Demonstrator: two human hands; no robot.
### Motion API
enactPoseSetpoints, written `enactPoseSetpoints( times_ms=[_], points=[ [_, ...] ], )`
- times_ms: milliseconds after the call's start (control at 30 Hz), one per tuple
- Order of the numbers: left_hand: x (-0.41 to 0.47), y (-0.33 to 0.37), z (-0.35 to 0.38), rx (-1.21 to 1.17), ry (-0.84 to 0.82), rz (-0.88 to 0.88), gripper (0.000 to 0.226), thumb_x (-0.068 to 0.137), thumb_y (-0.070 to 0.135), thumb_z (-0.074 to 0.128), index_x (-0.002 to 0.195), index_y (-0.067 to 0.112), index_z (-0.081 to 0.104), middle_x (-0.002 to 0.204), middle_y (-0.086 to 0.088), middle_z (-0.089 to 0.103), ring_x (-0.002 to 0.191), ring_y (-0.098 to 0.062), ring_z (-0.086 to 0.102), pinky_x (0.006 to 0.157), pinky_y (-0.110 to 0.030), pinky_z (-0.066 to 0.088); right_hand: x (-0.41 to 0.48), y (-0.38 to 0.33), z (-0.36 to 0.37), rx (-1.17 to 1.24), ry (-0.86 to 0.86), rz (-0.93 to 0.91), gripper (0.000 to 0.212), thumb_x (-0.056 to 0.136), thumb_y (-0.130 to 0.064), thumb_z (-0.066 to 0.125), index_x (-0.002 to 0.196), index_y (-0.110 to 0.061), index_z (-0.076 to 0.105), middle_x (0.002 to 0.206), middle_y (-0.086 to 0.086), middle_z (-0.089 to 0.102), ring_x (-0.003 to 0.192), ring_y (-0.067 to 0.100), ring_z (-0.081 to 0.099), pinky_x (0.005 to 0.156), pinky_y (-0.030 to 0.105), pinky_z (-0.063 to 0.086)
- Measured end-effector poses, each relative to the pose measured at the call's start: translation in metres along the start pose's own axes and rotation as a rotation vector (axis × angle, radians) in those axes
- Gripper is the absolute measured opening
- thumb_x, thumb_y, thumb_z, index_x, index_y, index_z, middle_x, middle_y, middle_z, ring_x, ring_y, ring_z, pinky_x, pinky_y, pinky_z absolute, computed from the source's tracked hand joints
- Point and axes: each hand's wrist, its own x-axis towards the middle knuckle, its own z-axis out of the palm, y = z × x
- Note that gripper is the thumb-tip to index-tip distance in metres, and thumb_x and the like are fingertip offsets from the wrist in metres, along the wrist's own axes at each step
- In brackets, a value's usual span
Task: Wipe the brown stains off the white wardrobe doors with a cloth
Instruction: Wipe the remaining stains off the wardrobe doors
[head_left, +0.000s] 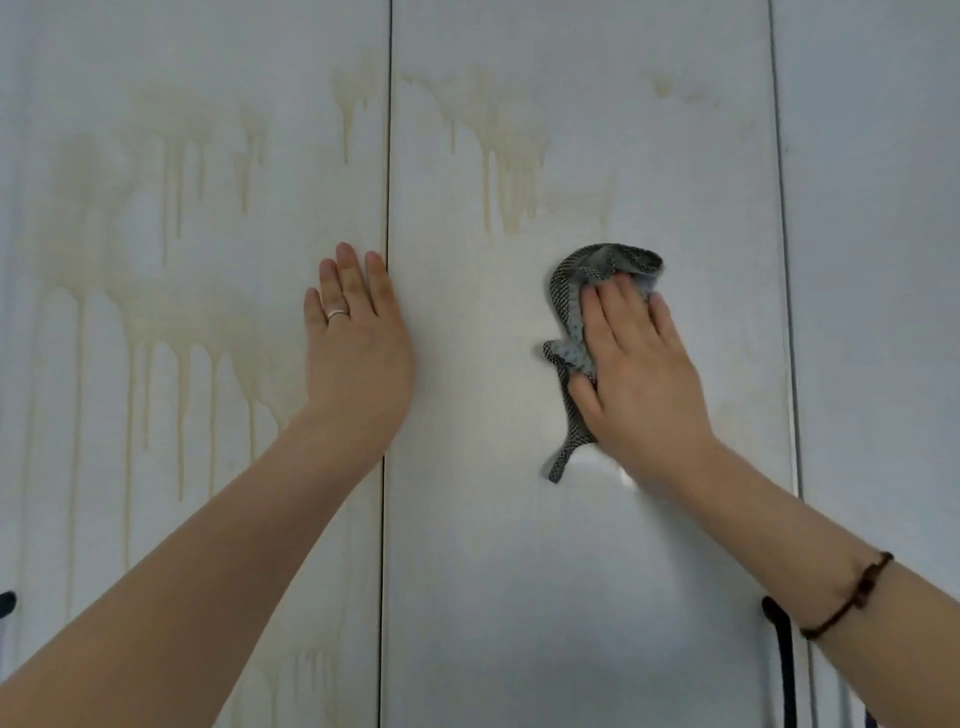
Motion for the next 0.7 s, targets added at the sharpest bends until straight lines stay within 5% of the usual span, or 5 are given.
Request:
enactPoseSetpoints(
  times_ms=[67, 167, 300, 567, 700],
  points=[
    [-0.001, 0.003, -0.002, 0.0, -0.004, -0.021, 0.069, 0.1, 0.006, 0.027, 0.152, -0.007, -0.018, 0.161, -0.031, -0.012, 0.152, -0.044, 0.0, 0.124, -0.051, 0.011, -0.027, -0.023, 0.009, 0.037, 0.031, 0.063, 0.069, 0.093, -0.032, 0.045, 0.148, 0.009, 0.035, 0.153, 0.028, 0.035, 0.146, 0.042, 0.028, 0.123, 0.052, 0.014],
    [-0.002, 0.005, -0.001, -0.016, 0.014, -0.023, 0.066, 0.102, 0.005, 0.025, 0.153, -0.007, -0.014, 0.161, -0.031, -0.009, 0.152, -0.044, 0.002, 0.123, -0.053, 0.012, -0.104, -0.068, 0.021, 0.1, -0.053, -0.189, 0.069, 0.086, -0.028, 0.066, 0.141, 0.009, 0.048, 0.144, 0.029, 0.048, 0.134, 0.046, 0.045, 0.122, 0.053, 0.019],
    [-0.001, 0.019, -0.003, -0.072, 0.007, -0.08, 0.066, 0.1, 0.004, 0.026, 0.152, -0.011, -0.011, 0.161, -0.033, -0.006, 0.151, -0.045, 0.003, 0.123, -0.053, 0.014, -0.122, -0.045, 0.017, 0.056, -0.156, -0.462, 0.061, 0.091, -0.038, 0.055, 0.14, -0.001, 0.054, 0.141, 0.016, 0.055, 0.127, 0.034, 0.054, 0.118, 0.052, 0.029],
    [0.001, 0.031, 0.001, -0.114, 0.013, -0.14, 0.064, 0.099, 0.0, 0.027, 0.149, -0.017, -0.008, 0.158, -0.039, -0.003, 0.149, -0.049, 0.006, 0.122, -0.053, 0.018, -0.043, 0.071, 0.003, 0.018, 0.069, 0.432, 0.066, 0.096, -0.03, 0.029, 0.155, 0.0, 0.022, 0.162, 0.018, 0.022, 0.152, 0.031, 0.015, 0.123, 0.049, 0.012],
    [0.003, 0.036, -0.003, -0.143, -0.009, -0.175, 0.063, 0.099, 0.0, 0.027, 0.15, -0.017, -0.007, 0.158, -0.039, -0.002, 0.149, -0.05, 0.005, 0.122, -0.053, 0.019, -0.132, -0.015, 0.021, 0.087, 0.002, 0.394, 0.067, 0.094, -0.027, 0.039, 0.152, 0.005, 0.026, 0.153, 0.025, 0.032, 0.146, 0.042, 0.024, 0.124, 0.05, 0.009]
  ],
)
